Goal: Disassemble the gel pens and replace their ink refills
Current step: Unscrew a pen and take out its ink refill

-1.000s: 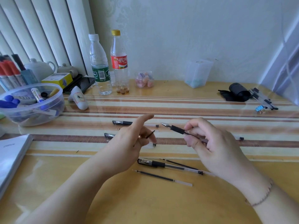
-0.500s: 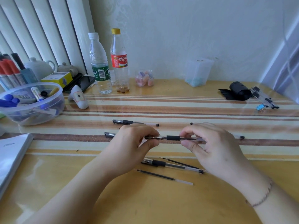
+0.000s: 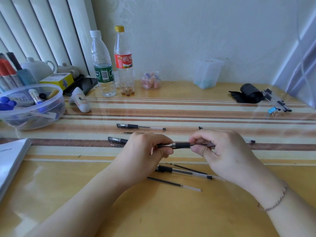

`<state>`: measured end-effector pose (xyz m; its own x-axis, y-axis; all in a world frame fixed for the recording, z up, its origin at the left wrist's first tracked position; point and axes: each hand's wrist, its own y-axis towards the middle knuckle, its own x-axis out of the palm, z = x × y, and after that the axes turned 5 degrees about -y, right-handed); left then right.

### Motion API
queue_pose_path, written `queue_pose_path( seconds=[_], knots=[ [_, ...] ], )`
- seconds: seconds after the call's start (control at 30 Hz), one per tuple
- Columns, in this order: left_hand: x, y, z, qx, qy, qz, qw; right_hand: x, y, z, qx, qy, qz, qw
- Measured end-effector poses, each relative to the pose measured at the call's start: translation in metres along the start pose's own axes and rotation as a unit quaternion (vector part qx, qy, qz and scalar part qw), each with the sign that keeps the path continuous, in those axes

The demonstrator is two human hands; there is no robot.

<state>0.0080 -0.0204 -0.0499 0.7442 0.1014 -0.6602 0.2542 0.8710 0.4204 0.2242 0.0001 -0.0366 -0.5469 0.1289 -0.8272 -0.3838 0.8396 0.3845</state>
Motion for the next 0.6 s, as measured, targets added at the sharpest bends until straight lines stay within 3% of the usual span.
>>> queue_pose_path(
  seconds=[0.17,0.27,0.5,0.6],
  knots=[
    [0.003,-0.001,-0.011,-0.021,0.075,-0.005,0.997,-0.02,0.005,0.03,0.091,-0.149,-0.104,0.979],
    [0.0,0.001,-0.017,-0.02,0.108,0.02,0.994,-0.024,0.007,0.039,0.132,-0.142,-0.156,0.968],
    [-0.005,0.002,-0.029,-0.068,0.137,0.054,0.987,-0.034,0.005,0.044,0.119,-0.077,-0.257,0.956],
    [-0.011,0.005,-0.038,-0.111,0.14,0.071,0.981,-0.034,0.002,0.036,0.08,-0.108,-0.322,0.937]
  ],
)
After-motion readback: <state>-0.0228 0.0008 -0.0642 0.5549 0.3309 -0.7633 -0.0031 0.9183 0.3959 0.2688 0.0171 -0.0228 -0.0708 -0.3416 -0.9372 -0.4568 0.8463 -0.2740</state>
